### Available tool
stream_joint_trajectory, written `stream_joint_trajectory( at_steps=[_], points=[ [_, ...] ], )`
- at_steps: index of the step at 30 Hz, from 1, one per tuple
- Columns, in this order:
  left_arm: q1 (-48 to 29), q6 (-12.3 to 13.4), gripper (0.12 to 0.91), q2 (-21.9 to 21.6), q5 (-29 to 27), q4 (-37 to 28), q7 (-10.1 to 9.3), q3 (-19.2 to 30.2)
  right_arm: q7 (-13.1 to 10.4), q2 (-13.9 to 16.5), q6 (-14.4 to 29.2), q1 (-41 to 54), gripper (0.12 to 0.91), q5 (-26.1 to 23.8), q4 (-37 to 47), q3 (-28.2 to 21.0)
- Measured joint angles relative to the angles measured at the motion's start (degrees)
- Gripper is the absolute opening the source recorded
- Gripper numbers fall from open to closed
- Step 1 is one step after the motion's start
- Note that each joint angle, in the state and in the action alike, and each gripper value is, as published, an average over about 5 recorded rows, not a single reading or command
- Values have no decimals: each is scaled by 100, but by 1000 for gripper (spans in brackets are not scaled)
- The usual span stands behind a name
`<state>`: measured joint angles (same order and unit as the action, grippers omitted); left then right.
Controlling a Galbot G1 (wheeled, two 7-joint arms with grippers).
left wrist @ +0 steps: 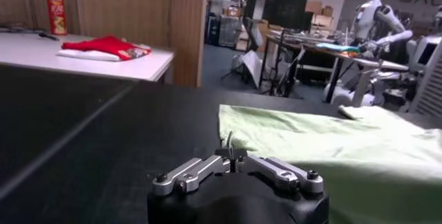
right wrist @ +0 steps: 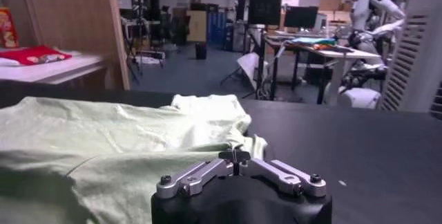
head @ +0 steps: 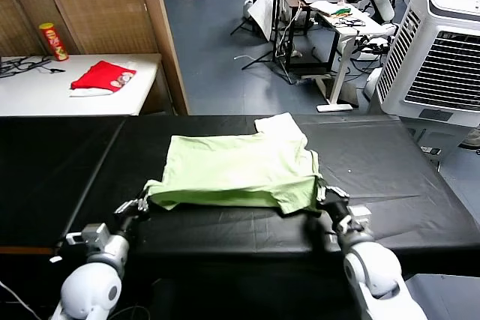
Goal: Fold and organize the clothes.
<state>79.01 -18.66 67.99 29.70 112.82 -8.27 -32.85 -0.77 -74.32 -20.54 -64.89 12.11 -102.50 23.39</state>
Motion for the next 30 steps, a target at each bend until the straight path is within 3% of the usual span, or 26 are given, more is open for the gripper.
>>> stream_joint_trajectory(
  at_steps=[4,8,14,18,20,22,30],
  points=[
    [-317,0,127,-9,-37,-391,1,89,110,-66,-16,243,128,-6,292,-110],
    [-570,-5,166,-6,-49,-665,13,129,339,-12,-60,248,246,-4,293,-99],
    [-630,-18,468,-58,-87,-739,39,103,519,277,-173,-136,595,80,-201,45],
    [-506,-26,679,-80,-111,-676,68,46,529,440,-180,-535,762,96,-635,175],
    [-418,-36,757,-76,-113,-617,81,30,529,474,-160,-740,789,79,-767,235],
    [-322,-47,788,-64,-113,-562,94,21,529,478,-136,-919,795,66,-843,276],
    [-27,-111,798,-5,-46,-487,147,-12,524,394,-65,-1290,776,25,-932,322]
  ],
)
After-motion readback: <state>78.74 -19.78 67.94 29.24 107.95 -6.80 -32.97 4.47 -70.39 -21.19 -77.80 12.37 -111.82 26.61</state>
